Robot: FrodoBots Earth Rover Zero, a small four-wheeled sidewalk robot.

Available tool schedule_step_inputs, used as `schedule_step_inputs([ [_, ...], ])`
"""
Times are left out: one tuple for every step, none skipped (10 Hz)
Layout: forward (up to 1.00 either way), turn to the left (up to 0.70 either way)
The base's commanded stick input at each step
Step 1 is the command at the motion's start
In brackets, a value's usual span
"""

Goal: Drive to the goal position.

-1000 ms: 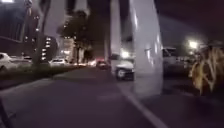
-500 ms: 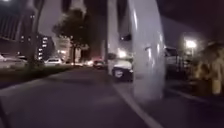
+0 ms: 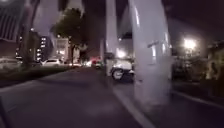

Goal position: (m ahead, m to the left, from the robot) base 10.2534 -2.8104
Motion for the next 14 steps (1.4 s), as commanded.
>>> schedule_step_inputs([
  [0.45,0.00],
  [0.45,0.00],
  [0.45,0.00],
  [0.45,0.00],
  [0.45,0.00],
  [0.45,0.00],
  [0.45,0.00],
  [0.45,0.00],
  [0.45,0.00],
  [0.45,0.00],
  [0.45,0.00],
  [0.45,0.00],
  [0.45,0.00],
  [0.45,0.00],
])
